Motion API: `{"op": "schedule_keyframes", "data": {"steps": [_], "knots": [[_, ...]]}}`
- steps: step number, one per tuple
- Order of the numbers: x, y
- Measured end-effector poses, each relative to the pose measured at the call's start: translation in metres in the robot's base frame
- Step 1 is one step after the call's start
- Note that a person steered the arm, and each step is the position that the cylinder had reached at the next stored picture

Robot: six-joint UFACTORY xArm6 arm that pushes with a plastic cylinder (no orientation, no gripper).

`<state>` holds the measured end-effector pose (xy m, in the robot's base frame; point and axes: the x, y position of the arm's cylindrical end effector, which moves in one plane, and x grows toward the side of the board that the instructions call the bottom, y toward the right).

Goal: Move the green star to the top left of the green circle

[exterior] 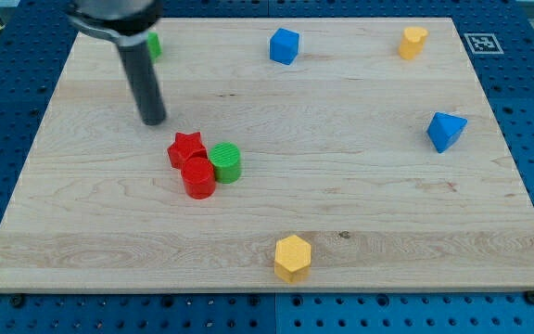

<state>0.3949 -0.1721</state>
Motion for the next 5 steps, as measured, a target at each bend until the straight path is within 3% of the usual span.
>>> {"op": "schedule_keyframes", "data": {"steps": [1,3,4,5], "knots": [[-0.036,-0.057],[-0.160,-0.129],[-0.184,-0.107],[-0.154,-0.042]]}}
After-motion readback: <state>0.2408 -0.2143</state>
